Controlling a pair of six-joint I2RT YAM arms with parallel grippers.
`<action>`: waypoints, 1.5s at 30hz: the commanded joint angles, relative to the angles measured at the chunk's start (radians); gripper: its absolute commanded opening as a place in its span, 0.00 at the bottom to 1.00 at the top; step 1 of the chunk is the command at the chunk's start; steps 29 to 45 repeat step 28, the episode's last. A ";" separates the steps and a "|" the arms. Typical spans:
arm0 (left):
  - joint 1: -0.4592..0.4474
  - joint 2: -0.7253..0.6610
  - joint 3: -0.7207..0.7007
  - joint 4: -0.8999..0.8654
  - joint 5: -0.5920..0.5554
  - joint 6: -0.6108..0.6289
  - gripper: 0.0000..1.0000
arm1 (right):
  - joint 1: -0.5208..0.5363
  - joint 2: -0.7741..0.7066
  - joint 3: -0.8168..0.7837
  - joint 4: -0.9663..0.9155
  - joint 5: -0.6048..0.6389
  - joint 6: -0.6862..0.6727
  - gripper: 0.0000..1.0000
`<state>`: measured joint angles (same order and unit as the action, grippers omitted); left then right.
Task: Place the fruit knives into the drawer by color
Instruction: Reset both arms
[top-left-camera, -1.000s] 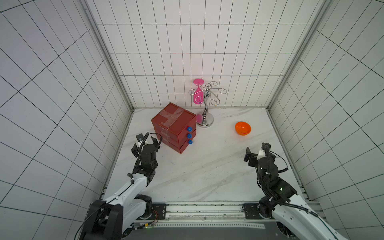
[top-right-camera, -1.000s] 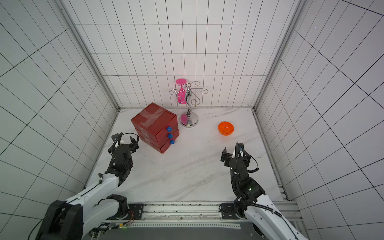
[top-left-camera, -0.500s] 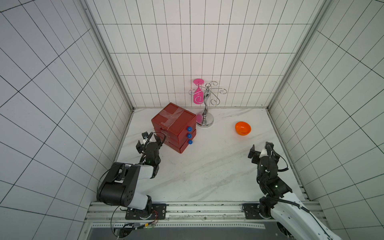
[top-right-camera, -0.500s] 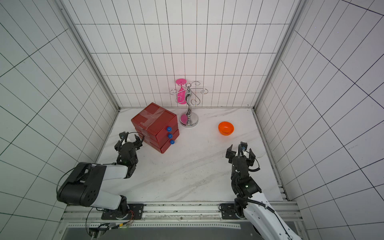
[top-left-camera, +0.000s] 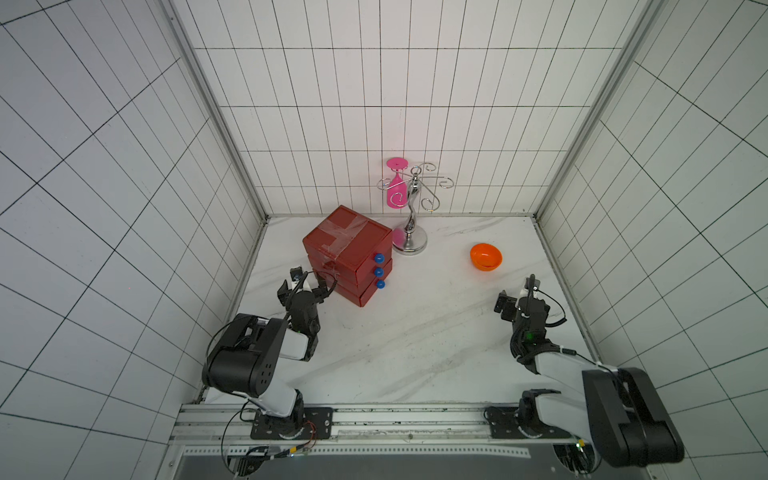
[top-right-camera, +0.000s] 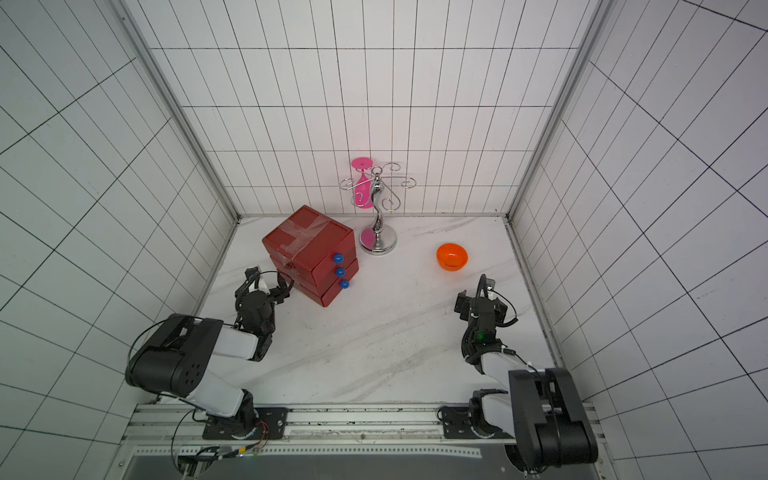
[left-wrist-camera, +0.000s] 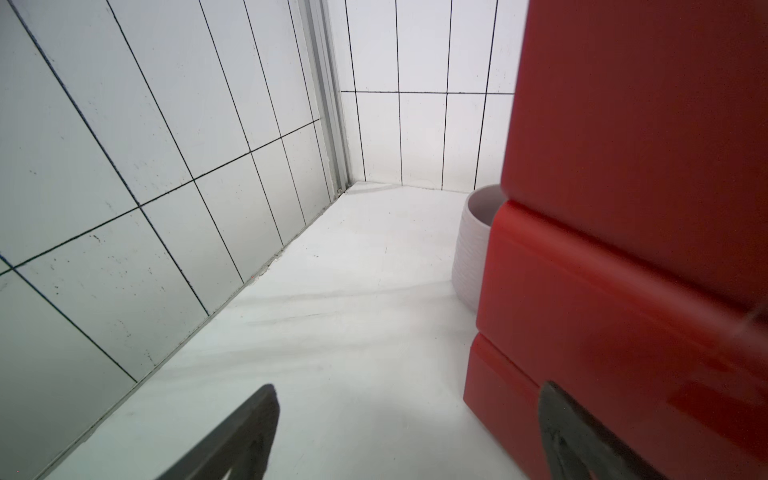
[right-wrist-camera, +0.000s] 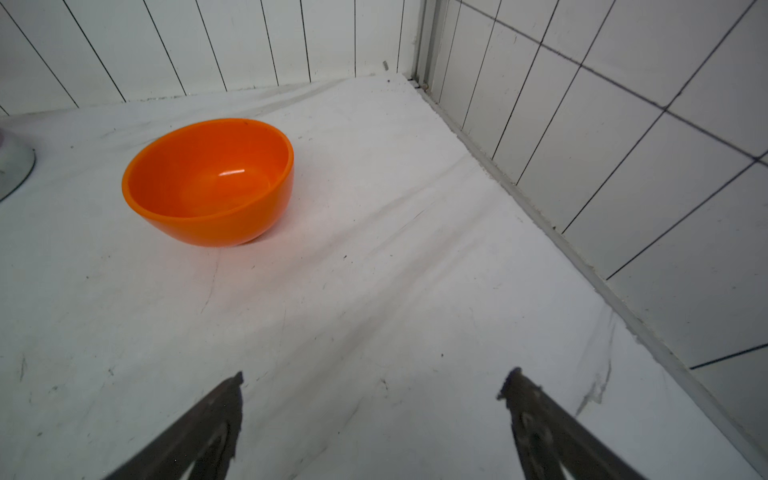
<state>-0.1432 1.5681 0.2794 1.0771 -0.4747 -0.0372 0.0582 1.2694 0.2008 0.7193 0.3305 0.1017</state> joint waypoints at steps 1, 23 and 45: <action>0.006 0.001 0.032 -0.003 0.023 0.009 0.98 | -0.027 0.099 0.106 0.164 -0.050 -0.037 0.99; 0.005 -0.003 0.079 -0.104 0.018 0.003 0.98 | -0.040 0.272 0.201 0.157 -0.061 -0.033 0.99; 0.006 -0.003 0.081 -0.106 0.017 0.004 0.98 | -0.039 0.272 0.200 0.155 -0.060 -0.034 0.99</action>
